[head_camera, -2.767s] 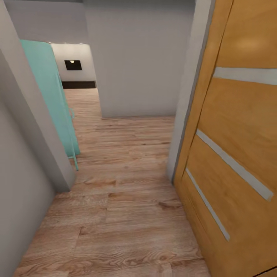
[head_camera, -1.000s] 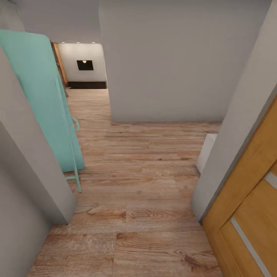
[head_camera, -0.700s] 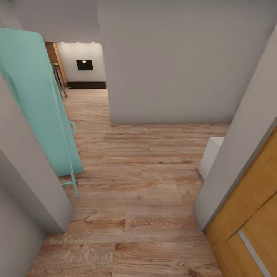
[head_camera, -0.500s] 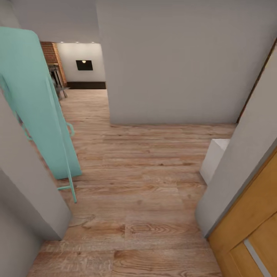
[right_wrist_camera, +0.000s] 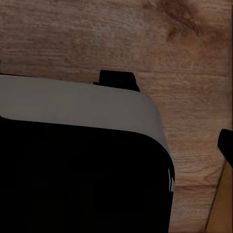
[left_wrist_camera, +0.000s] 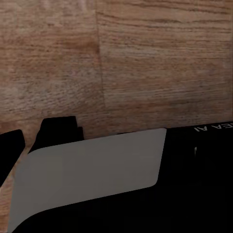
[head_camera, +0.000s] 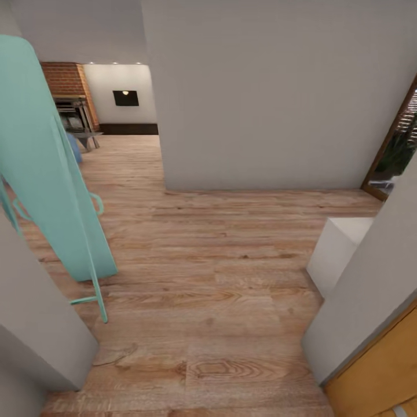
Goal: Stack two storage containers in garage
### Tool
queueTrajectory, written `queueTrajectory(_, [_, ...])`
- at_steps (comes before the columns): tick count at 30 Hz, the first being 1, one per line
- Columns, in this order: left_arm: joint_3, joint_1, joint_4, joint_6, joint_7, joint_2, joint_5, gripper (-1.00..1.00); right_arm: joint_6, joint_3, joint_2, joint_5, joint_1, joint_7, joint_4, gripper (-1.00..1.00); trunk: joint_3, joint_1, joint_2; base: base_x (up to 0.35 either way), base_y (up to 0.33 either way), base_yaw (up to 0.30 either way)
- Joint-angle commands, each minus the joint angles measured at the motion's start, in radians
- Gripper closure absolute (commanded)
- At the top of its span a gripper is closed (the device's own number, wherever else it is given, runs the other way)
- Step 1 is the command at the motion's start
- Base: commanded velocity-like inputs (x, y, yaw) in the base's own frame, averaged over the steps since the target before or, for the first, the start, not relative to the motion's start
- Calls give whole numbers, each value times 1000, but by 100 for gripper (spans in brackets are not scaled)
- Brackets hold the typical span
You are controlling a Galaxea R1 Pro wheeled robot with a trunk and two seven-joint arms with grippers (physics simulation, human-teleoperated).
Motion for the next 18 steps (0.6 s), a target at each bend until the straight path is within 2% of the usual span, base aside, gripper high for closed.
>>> queueTrajectory(1, [-5,-1,1,-4,-3,0,4,-100,-5,8,1,-9,-1,-1,3,-100,-1,0,0,324,0,0])
queueTrajectory(18, [-5,-1,1,-4,-3,0,4,-100,-4,8,1,-8,-1,0,3,-100,-1,0,0,324,0,0])
